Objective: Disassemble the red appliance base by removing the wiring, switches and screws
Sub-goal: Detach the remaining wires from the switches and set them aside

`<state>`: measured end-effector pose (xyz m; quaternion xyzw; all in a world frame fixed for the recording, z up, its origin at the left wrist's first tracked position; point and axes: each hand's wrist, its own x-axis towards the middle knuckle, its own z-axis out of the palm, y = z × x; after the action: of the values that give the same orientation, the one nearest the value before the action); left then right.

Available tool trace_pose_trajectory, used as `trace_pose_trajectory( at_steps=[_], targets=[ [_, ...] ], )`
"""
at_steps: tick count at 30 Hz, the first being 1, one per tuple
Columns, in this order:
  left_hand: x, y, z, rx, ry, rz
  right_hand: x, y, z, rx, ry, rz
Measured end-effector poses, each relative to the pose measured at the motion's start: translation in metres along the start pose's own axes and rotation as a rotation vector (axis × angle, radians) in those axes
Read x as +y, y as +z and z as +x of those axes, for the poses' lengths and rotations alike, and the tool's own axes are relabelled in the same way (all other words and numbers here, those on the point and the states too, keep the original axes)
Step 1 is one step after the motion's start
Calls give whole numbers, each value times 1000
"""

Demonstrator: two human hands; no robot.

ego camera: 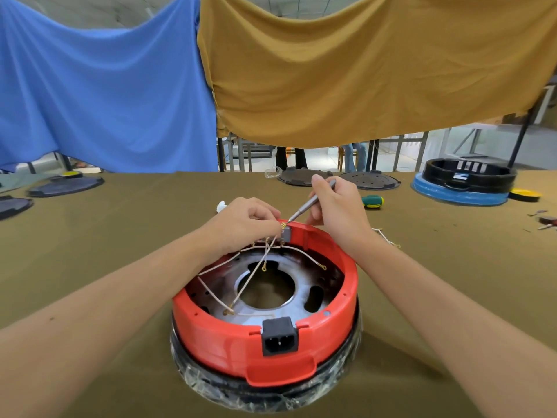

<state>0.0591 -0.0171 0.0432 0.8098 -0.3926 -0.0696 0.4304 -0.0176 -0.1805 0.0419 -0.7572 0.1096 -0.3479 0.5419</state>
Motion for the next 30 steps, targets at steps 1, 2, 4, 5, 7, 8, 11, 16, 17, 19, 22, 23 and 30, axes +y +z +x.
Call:
trace_pose_trajectory(
  at_steps=[1,2,4,5,7,8,11,16,17,19,22,23,30],
  targets=[
    [1,0,0,18,5,-33,1,-1,1,14,47,53],
    [1,0,0,38,13,-56,2,-2,1,25,94,111],
    [-1,1,2,78,36,-74,4,-5,2,37,181,221],
    [-2,1,4,94,46,-73,5,-6,1,39,218,266],
    [-3,1,4,98,65,-52,9,-7,0,34,265,322],
    [-4,2,4,82,80,-19,12,-7,-2,28,277,328],
    [-4,4,3,12,131,88,20,-8,-7,10,326,383],
    [0,4,3,-11,172,147,20,-9,-9,21,316,390],
    [0,4,2,-19,176,163,20,-8,-9,23,311,392],
    [0,4,0,-53,167,216,20,-8,-10,25,305,393],
    [1,5,-1,-87,160,265,21,-8,-11,33,298,392],
    [2,5,-1,-100,159,262,21,-8,-11,34,298,391],
    [3,6,-2,-214,186,334,22,-8,-10,36,290,372]
  ],
)
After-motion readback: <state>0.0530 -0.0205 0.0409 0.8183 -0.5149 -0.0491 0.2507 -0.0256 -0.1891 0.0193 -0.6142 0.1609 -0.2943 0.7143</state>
